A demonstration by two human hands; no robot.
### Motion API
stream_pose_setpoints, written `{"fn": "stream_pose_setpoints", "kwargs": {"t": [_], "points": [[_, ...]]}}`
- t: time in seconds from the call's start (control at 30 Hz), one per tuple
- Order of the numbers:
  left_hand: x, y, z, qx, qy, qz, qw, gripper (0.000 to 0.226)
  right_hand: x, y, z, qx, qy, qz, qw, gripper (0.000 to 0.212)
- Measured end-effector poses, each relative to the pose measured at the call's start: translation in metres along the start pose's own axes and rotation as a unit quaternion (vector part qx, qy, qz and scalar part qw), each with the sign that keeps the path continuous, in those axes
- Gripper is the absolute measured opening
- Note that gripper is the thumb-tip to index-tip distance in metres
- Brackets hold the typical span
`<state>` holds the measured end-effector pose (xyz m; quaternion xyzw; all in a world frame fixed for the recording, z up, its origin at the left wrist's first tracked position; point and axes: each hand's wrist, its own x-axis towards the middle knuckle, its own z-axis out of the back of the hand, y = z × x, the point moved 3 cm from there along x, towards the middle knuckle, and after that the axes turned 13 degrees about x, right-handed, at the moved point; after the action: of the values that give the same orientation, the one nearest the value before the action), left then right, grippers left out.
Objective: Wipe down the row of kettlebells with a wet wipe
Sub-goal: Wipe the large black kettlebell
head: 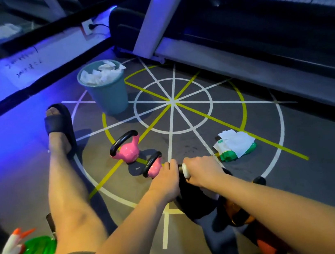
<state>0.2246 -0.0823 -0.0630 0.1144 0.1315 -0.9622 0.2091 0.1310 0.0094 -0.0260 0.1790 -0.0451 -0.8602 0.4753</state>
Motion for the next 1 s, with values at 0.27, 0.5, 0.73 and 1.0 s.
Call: {"fn": "stream_pose_setpoints", "kwargs": {"t": [0.27,0.5,0.73,1.0], "points": [[0.0,0.004,-0.003,0.041,-0.016,-0.001,0.999,0.038,-0.046,-0.066,-0.006,0.16,-0.009,-0.088,0.983,0.026],[0.008,0.012,0.001,0.104,0.0,-0.061,0.993,0.026,-0.03,-0.047,-0.006,0.101,-0.028,-0.125,0.987,0.029],[0.009,0.007,0.001,0.108,0.0,-0.061,0.992,0.034,0.0,-0.006,-0.004,-0.003,-0.011,-0.049,0.999,0.035],[0.005,0.008,0.002,0.094,0.002,-0.052,0.994,0.032,-0.011,-0.022,-0.004,0.047,-0.019,-0.013,0.999,0.031]]}}
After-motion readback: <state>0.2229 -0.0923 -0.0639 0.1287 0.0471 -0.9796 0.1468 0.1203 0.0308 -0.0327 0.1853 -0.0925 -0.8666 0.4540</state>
